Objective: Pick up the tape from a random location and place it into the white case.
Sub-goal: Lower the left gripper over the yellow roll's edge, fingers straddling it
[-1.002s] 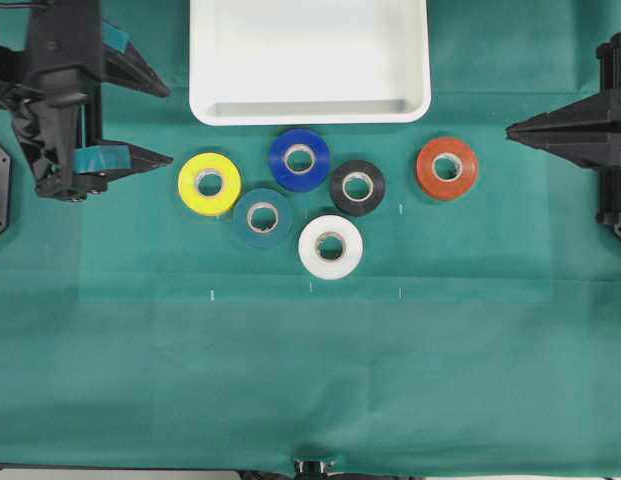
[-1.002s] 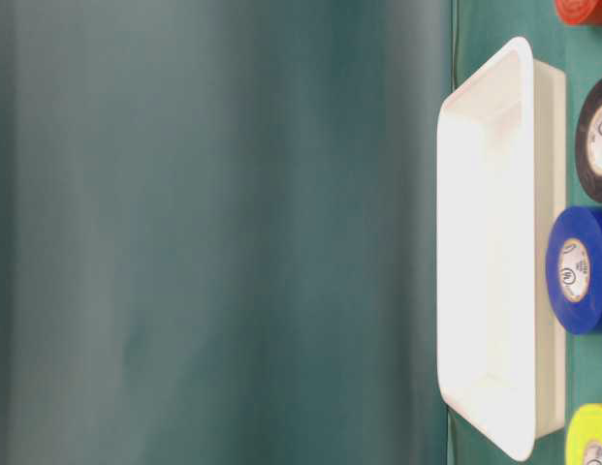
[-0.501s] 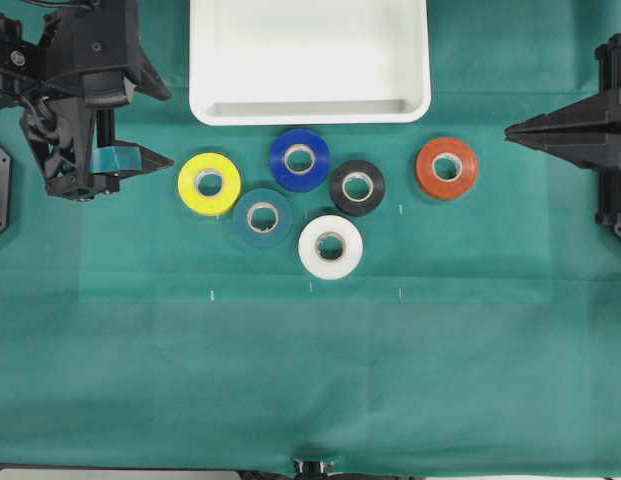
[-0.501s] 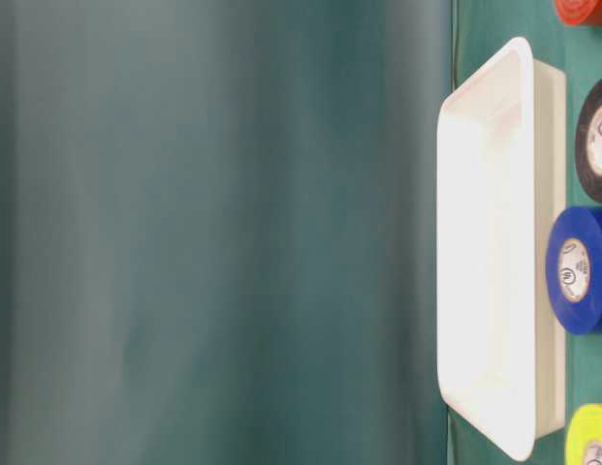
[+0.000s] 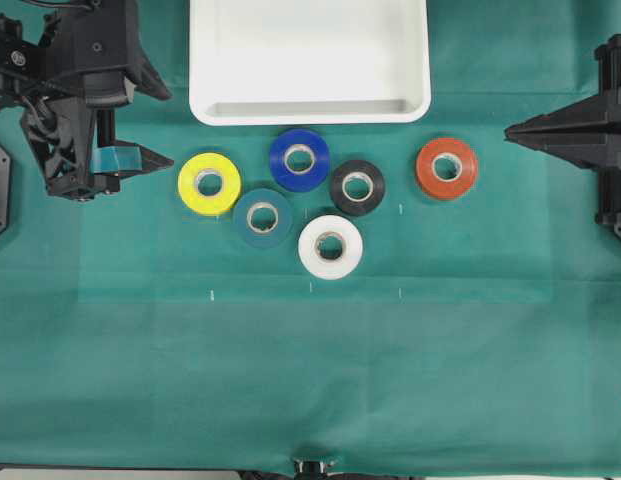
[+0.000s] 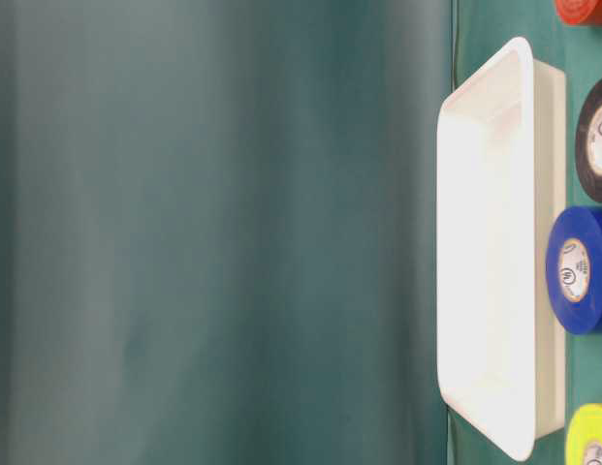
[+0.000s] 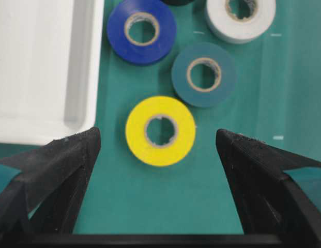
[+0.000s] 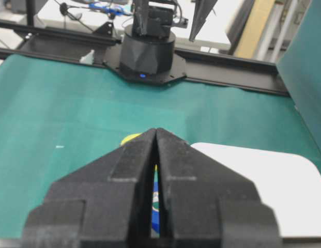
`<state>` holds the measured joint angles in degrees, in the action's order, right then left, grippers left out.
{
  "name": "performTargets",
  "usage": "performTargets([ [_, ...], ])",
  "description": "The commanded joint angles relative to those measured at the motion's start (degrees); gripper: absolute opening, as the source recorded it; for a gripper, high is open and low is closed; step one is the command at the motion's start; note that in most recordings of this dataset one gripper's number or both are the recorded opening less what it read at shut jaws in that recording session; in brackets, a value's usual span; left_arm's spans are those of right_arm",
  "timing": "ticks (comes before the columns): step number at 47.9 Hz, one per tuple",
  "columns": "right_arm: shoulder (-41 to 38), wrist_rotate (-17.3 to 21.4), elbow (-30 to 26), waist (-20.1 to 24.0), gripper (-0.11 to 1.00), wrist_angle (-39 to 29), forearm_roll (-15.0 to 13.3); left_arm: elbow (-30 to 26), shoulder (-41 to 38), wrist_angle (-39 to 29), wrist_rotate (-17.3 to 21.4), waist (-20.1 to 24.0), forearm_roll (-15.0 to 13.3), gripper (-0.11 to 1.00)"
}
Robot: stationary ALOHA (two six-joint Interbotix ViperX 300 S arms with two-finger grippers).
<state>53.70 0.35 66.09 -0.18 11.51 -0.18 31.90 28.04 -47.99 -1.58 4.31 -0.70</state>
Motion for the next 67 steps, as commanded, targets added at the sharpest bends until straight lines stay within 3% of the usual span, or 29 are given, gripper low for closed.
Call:
performTargets([
  [1,-0.44,0.09,-1.58,-0.09,0.00,0.18,0.00,-0.26,0.35,0.62,0.09,0.18,0.09,0.99],
  [21,-0.44,0.09,-1.58,-0.09,0.00,-0.44,0.00,3.08,-5.10,3.52,0.00,-0.88,0.09,0.99],
  [41,-0.44,0.00,-1.58,-0.09,0.00,-1.85,-0.09,12.22,-10.20,16.79,0.00,-1.14,0.09,0.99],
  [67,-0.70,-0.09,-1.32,-0.53,0.00,-1.93,-0.09,12.48,-19.69,21.36,-1.41,-4.48,0.00,0.99],
])
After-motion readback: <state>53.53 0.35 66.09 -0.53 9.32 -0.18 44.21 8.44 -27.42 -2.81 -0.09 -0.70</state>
